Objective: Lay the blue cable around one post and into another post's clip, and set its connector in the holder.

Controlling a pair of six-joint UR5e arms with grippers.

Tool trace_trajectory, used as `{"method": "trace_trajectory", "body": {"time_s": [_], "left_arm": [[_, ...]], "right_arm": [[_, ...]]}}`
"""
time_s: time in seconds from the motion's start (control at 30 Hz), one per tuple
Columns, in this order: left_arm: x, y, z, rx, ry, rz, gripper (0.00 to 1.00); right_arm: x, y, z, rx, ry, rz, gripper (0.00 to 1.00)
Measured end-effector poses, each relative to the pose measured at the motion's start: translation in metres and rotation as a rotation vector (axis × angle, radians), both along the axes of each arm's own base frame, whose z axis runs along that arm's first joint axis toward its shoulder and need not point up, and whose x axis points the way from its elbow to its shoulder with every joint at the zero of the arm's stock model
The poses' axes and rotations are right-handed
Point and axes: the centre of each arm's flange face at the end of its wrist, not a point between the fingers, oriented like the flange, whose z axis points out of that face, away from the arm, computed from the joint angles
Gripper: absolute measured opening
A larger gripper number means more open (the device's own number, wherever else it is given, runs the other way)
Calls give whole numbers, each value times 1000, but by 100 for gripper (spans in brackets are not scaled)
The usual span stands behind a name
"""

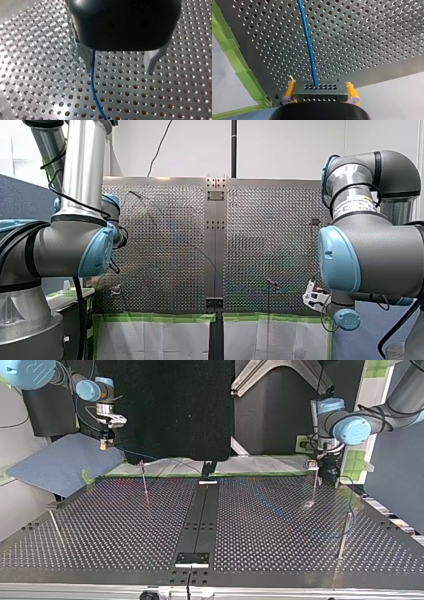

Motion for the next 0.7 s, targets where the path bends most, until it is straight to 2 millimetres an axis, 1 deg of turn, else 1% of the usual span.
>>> {"method": "trace_trajectory", "body": {"time_s": [0.17, 0.3, 0.5, 0.7], "left_arm": [[4, 0, 2, 2, -15, -15, 99], [6, -3, -5, -3, 0, -30, 99], [7, -11, -27, -15, 42, -71, 99], [6, -13, -53, -25, 96, -52, 99]], "right_arm": [[1, 0, 0, 0, -1, 1, 0], [1, 0, 0, 0, -2, 2, 0], [1, 0, 0, 0, -2, 2, 0], [3, 1, 0, 3, -2, 5, 0]]}}
